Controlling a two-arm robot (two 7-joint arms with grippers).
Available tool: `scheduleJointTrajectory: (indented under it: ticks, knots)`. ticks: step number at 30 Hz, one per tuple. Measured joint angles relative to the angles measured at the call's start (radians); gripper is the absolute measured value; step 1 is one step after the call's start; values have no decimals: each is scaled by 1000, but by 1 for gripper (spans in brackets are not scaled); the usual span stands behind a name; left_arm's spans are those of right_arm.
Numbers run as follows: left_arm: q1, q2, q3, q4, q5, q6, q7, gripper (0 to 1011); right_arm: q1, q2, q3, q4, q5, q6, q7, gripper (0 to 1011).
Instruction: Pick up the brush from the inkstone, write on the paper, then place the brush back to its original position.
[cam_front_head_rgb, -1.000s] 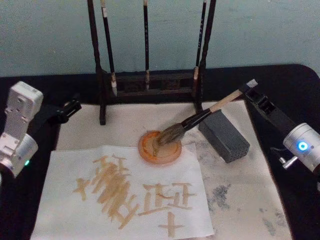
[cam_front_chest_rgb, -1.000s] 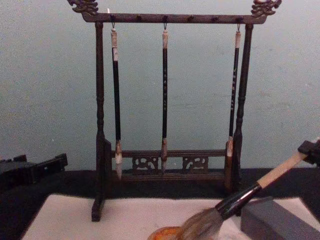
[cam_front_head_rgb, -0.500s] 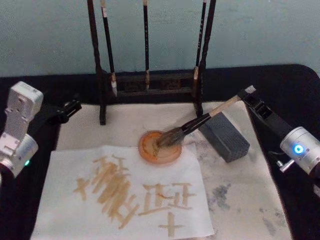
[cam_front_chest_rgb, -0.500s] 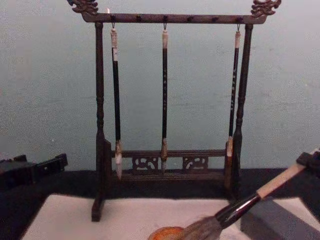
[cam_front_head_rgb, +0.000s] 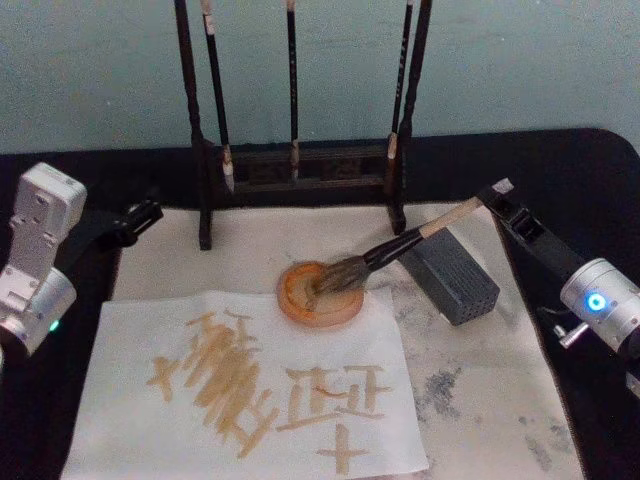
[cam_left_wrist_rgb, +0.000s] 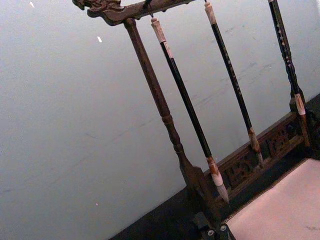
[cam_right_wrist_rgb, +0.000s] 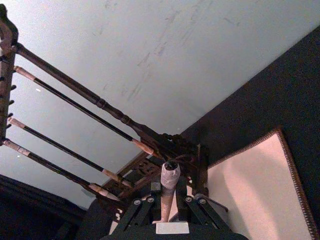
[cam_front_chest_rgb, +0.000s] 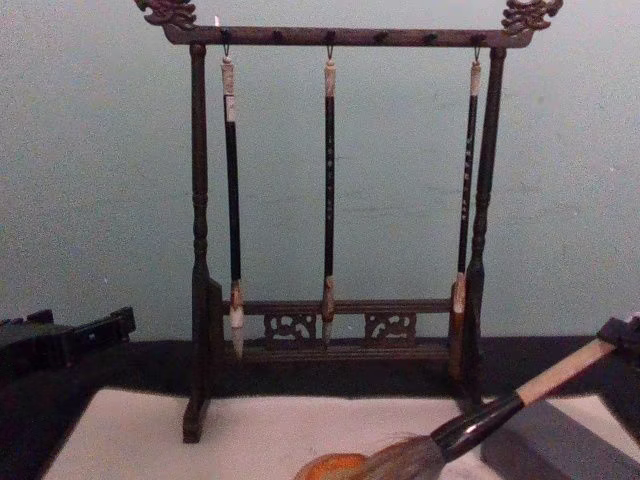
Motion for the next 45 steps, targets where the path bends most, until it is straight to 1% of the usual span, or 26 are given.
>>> scheduleJointTrajectory:
  ticks: [18,30,41,42,45]
  knots:
    - [0,0,0,0,0,0,0,1002,-2,-5,6,19,8,17,-13,176]
    - [0,0,0,0,0,0,0,1002,13,-5,-4,47,28,51,-41,178]
    - [0,0,0,0,0,0,0,1002,13,-4,-4,46,29,51,-42,178]
    - [0,0,0,0,0,0,0,1002,13,-4,-4,46,28,51,-42,182]
    - [0,0,0,0,0,0,0,1002,12,-3,-4,46,27,51,-43,249]
